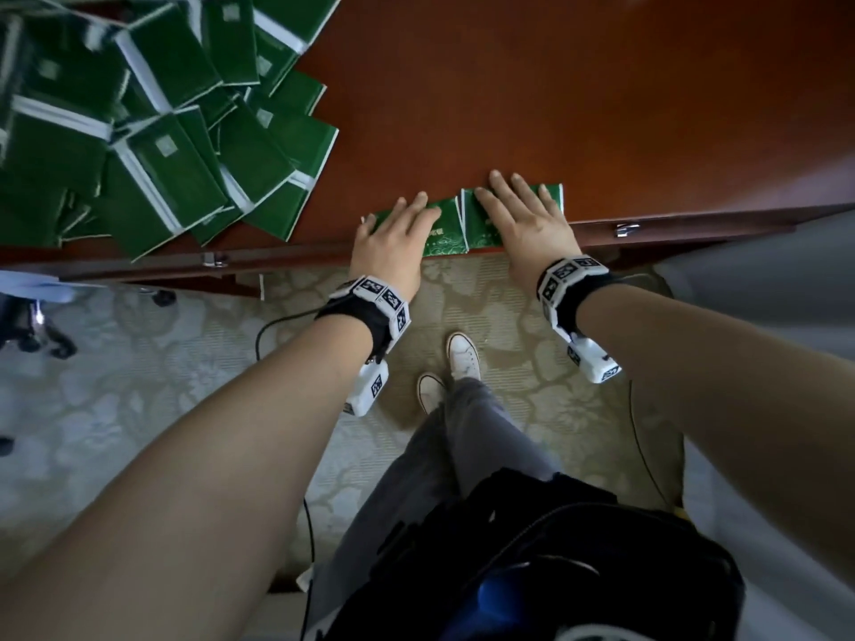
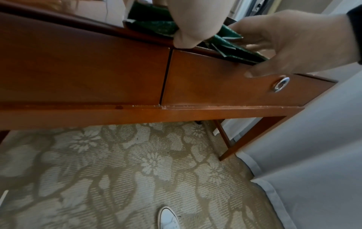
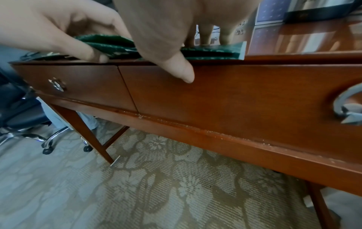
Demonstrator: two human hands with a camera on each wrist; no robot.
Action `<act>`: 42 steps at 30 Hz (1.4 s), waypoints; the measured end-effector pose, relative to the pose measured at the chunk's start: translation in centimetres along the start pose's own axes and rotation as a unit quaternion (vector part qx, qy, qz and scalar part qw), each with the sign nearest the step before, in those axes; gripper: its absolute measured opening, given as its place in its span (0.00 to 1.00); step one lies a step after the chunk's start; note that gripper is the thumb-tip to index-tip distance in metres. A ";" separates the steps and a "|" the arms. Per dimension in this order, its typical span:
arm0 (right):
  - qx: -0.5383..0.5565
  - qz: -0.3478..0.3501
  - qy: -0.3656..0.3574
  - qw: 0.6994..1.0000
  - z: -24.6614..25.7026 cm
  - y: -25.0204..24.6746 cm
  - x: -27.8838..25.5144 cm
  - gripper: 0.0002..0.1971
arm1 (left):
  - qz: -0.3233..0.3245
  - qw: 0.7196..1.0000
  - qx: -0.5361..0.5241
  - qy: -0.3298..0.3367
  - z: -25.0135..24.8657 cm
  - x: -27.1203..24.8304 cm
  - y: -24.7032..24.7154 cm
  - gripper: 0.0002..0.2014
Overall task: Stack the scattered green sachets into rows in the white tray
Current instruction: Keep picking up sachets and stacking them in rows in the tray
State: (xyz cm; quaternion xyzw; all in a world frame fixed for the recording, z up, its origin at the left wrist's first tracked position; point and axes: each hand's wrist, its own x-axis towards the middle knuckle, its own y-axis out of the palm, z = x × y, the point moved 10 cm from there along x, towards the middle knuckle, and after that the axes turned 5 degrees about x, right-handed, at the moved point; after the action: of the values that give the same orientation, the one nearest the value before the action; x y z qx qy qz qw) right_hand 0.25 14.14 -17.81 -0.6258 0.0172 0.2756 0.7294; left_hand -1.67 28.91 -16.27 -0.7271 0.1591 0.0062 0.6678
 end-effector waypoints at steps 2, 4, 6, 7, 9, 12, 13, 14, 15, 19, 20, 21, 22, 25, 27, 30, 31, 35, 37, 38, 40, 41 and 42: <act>0.004 0.012 0.001 1.000 0.1 -0.7 0.1 0.48 | 0.026 1.000 -0.003 -0.006 -0.1 -0.1 0.0 0.35; 0.003 0.040 0.001 0.999 0.4 -1.5 -0.1 0.44 | 0.060 0.998 -0.004 -0.003 0.0 0.0 -0.4 0.32; -0.008 0.077 0.000 0.997 0.8 -3.0 -0.5 0.40 | 0.077 0.997 -0.001 -0.003 0.3 0.4 -2.2 0.21; -0.016 0.094 -0.001 0.995 1.1 -4.1 -0.6 0.37 | 0.086 0.996 0.015 -0.012 0.8 0.7 -3.6 0.14; -0.036 0.116 -0.009 0.993 1.7 -6.9 0.0 0.29 | 0.112 0.991 0.062 -0.029 2.2 1.3 -7.0 0.10; -0.051 0.106 -0.006 0.993 2.5 -12.0 2.7 0.17 | 0.140 0.984 0.103 -0.051 4.6 2.1 -12.4 0.14; -0.049 0.090 -0.006 0.995 3.0 -14.2 4.0 0.14 | 0.138 0.983 0.107 -0.059 5.6 2.4 -14.5 0.16; -0.046 0.071 -0.009 0.996 3.7 -16.4 5.3 0.12 | 0.129 0.983 0.107 -0.072 6.8 2.7 -16.6 0.18; -0.042 0.049 -0.018 0.998 4.7 -18.7 6.6 0.10 | 0.118 0.983 0.106 -0.088 8.0 2.9 -18.8 0.19; -0.040 -0.046 -0.075 0.995 10.8 -27.0 10.3 0.09 | 0.078 0.983 0.097 -0.137 12.1 2.5 -26.3 0.23; -0.044 -0.059 -0.092 0.993 12.7 -28.5 10.9 0.10 | 0.067 0.982 0.097 -0.146 13.1 2.3 -27.7 0.23; -0.047 -0.066 -0.108 0.991 14.6 -29.7 11.3 0.11 | 0.056 0.982 0.093 -0.155 14.2 1.9 -29.0 0.23; -0.052 -0.072 -0.121 0.989 16.5 -30.6 11.8 0.11 | 0.049 0.981 0.092 -0.163 15.4 1.6 -30.0 0.23; -0.061 -0.083 -0.147 0.984 21.1 -32.6 12.8 0.12 | 0.041 0.979 0.092 -0.175 19.0 0.7 -31.5 0.25; -0.072 -0.086 -0.147 0.983 24.3 -33.2 13.7 0.13 | 0.035 0.978 0.097 -0.179 22.1 0.1 -32.4 0.25; -0.061 -0.093 -0.131 0.985 28.4 -33.5 15.5 0.16 | 0.026 0.980 0.104 -0.170 26.9 0.0 -33.1 0.24; -0.051 -0.096 -0.125 0.986 29.6 -33.4 16.2 0.17 | 0.025 0.980 0.107 -0.167 28.7 0.0 -33.2 0.24; -0.021 -0.092 -0.074 0.993 33.8 -32.3 18.4 0.21 | 0.027 0.983 0.112 -0.142 35.6 0.0 -33.2 0.23; -0.015 -0.088 -0.053 0.995 36.0 -31.7 19.1 0.21 | 0.027 0.985 0.111 -0.127 38.8 -0.3 -33.2 0.23; -0.014 -0.084 -0.045 0.995 37.3 -31.4 19.6 0.21 | 0.026 0.986 0.110 -0.121 40.4 -0.5 -33.3 0.23; -0.003 -0.080 -0.031 0.996 39.5 -31.2 20.6 0.20 | 0.025 0.988 0.109 -0.110 43.4 -0.7 -33.5 0.22; 0.001 -0.080 -0.026 0.996 40.5 -31.2 20.9 0.19 | 0.024 0.988 0.107 -0.106 44.7 -0.7 -33.6 0.22; 0.001 -0.077 -0.018 0.997 41.4 -31.2 21.3 0.19 | 0.023 0.989 0.104 -0.102 46.0 -0.7 -33.6 0.22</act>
State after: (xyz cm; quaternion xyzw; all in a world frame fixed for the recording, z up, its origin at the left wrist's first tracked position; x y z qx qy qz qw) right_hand 18.24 58.40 11.44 -0.6191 -0.0438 0.2305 0.7495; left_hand 15.10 75.76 11.49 -0.6453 0.1067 0.0791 0.7523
